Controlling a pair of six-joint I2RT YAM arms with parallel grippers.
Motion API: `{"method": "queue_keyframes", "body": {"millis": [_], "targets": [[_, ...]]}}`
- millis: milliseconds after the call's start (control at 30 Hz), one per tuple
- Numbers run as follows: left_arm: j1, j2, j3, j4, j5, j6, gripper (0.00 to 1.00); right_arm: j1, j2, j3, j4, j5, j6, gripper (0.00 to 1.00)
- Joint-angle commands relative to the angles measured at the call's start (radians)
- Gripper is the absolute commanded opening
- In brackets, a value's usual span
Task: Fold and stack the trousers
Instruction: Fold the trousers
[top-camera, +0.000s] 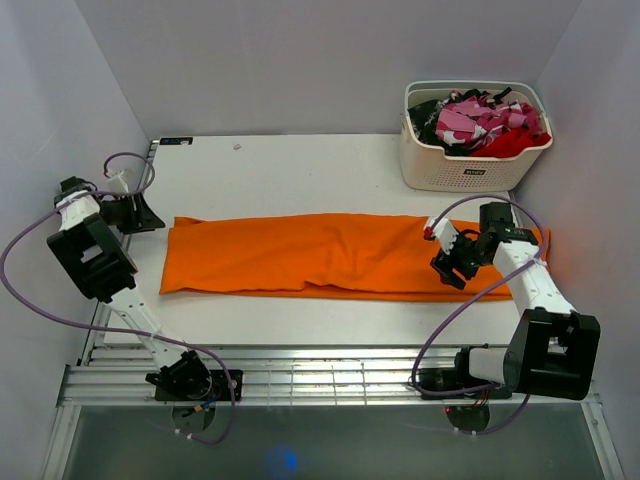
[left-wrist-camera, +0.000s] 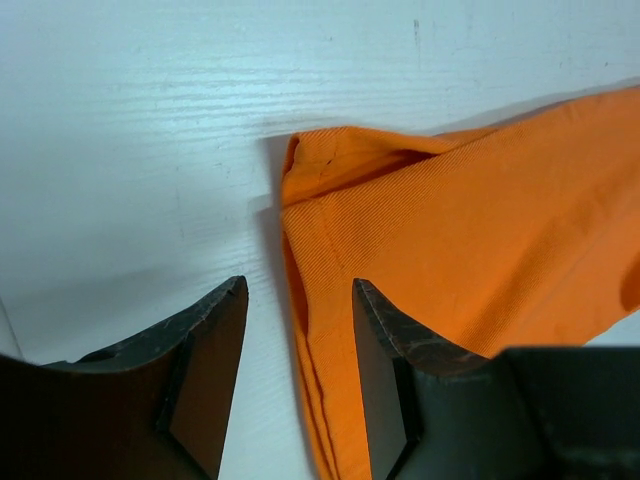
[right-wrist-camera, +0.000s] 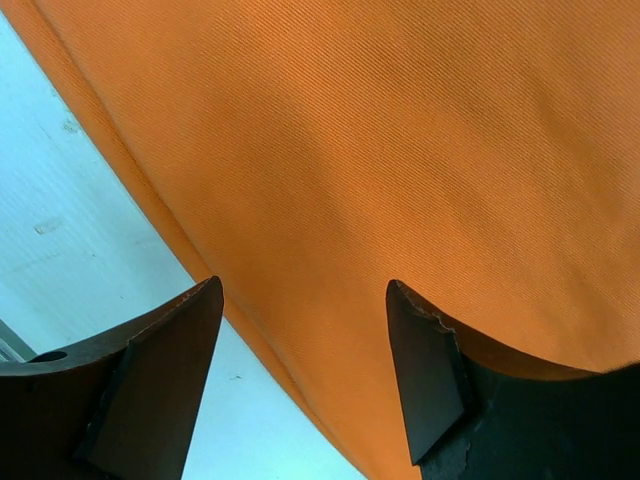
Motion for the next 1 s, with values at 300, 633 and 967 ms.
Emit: {"method": "queue_keyframes", "body": {"millis": [300, 633, 967], "targets": [[-0.018, 0.041, -0.077, 0.131, 0.074, -0.101, 0.54, 0.090, 0.034, -0.074, 0.107, 0.078, 0.206, 0.69], [-0.041, 0.018, -0.126, 0.217, 0.065, -0.126, 0.24, 0.159, 0.059, -0.143, 0.139, 0.124, 0.223, 0.64], [-0.047, -0.126, -0.138, 0.283, 0.140, -0.064, 0.00, 0.164, 0.053, -0.158, 0.131, 0.138, 0.206, 0.61]]}}
